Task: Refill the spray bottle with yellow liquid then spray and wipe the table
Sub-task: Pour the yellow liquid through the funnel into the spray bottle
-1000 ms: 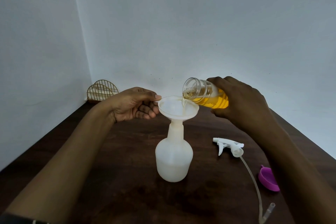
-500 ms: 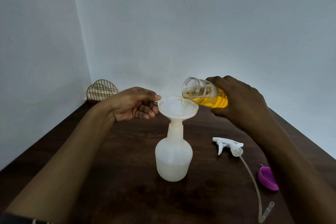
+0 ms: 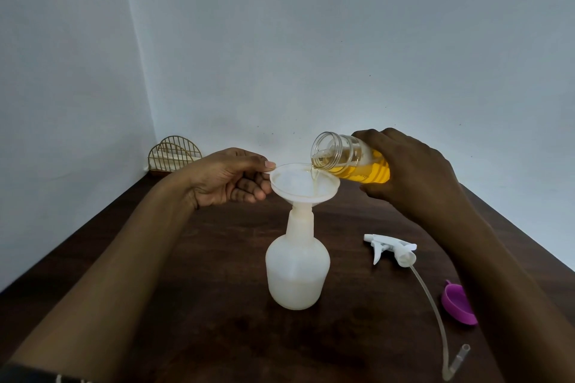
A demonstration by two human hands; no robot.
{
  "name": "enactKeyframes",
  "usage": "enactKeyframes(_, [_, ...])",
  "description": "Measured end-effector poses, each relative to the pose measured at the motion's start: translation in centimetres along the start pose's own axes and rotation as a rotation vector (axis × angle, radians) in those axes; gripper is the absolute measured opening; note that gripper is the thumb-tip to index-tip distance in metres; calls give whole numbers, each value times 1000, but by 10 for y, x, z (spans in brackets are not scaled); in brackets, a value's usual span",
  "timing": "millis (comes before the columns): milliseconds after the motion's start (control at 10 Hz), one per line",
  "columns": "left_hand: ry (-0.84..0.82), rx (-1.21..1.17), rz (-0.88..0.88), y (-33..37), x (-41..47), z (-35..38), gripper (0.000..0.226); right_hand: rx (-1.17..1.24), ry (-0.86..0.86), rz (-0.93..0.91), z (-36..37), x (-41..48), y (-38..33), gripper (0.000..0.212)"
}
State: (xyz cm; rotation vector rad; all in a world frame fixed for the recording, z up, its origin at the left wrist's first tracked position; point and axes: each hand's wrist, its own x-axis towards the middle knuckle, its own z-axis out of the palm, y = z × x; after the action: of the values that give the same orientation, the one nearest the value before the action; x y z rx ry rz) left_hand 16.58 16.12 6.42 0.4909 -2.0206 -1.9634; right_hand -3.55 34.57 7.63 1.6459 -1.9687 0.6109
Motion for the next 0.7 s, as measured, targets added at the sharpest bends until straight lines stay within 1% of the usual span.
enactKeyframes(700, [-8, 4, 2, 0, 0, 0, 42, 3, 15, -9, 2, -1, 2, 62])
